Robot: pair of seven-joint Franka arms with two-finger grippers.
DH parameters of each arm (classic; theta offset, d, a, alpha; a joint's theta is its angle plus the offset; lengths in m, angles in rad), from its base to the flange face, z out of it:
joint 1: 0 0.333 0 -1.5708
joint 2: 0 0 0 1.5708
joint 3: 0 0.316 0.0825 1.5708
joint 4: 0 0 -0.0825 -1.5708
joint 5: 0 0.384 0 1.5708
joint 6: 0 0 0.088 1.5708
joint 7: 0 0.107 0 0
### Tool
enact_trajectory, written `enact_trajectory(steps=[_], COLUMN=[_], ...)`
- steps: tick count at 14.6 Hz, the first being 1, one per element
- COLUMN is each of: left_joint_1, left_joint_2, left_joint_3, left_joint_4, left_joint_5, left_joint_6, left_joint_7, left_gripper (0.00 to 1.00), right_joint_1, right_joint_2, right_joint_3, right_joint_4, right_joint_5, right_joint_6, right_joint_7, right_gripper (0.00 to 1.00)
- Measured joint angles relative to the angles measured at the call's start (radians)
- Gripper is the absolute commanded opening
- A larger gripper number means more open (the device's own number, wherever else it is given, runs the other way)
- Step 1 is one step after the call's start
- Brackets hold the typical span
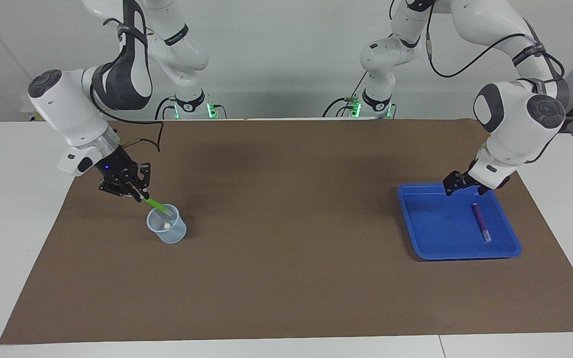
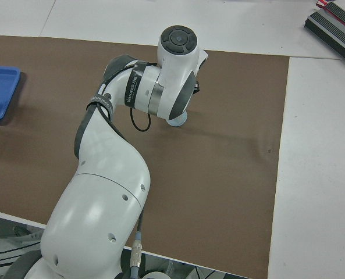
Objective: Right arm passes pens to left for tray arrangement
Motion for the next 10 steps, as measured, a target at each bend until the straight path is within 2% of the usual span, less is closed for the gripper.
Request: enact_trajectory(steps=[2,5,7,10], left_joint_1=[-0.004,-0.001,-0.003,-0.004], left_joint_2=[-0.001,-0.002,-0.002,-0.005], left_joint_3=[-0.001,0.008,0.002,-0.002], left_joint_4=[0.008,0.011,0.022,0.037], left_joint_5=[-0.040,-0.177,-0.225,-0.290], left_joint_6=[-0.012,-0.044,-0.085,-0.134], left_joint_7=[-0.010,-0.054,-0.126,-0.197], left_gripper=[0.99,0.99,0.98,0.98], right_joint_1=[0.000,0.000,0.000,0.000], right_joint_2=[-0.024,-0.062,-0.086,-0.116], right_joint_3=[0.000,0.000,0.000,0.005], right_joint_4=[0.005,0.010,0.016,0.042], right_joint_5=[-0.003,-0.004,-0.015,-0.054], right_joint_6=[-0.028,-0.040,-0.058,-0.138], right_joint_7=[0.033,0.044,0.052,0.177], right_gripper=[0.00,0.00,0.00,0.00])
